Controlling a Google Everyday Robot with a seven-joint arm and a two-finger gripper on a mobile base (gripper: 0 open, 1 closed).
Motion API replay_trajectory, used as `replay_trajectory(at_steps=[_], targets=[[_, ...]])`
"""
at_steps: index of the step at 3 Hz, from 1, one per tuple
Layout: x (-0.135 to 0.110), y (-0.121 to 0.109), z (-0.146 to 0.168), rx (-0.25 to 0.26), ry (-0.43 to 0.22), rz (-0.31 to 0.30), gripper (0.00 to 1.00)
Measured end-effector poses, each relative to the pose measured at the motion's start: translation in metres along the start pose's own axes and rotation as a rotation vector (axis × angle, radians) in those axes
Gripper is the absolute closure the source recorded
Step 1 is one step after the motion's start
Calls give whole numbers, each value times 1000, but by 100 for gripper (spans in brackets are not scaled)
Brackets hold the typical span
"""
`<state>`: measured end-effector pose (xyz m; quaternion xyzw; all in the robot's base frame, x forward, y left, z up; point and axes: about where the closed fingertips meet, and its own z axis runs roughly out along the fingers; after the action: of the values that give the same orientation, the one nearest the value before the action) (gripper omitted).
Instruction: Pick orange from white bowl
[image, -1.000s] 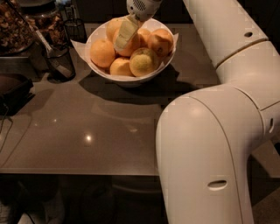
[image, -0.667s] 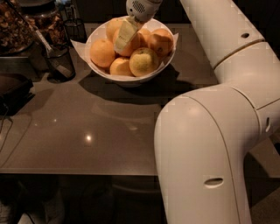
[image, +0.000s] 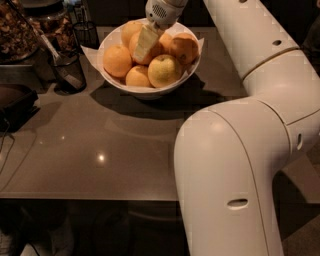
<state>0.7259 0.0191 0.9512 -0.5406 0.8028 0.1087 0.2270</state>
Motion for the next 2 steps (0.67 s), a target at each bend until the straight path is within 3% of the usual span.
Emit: replay_trajectory(at_steps=[2], targets=[[4,-4,3,11,-17,-22,89]])
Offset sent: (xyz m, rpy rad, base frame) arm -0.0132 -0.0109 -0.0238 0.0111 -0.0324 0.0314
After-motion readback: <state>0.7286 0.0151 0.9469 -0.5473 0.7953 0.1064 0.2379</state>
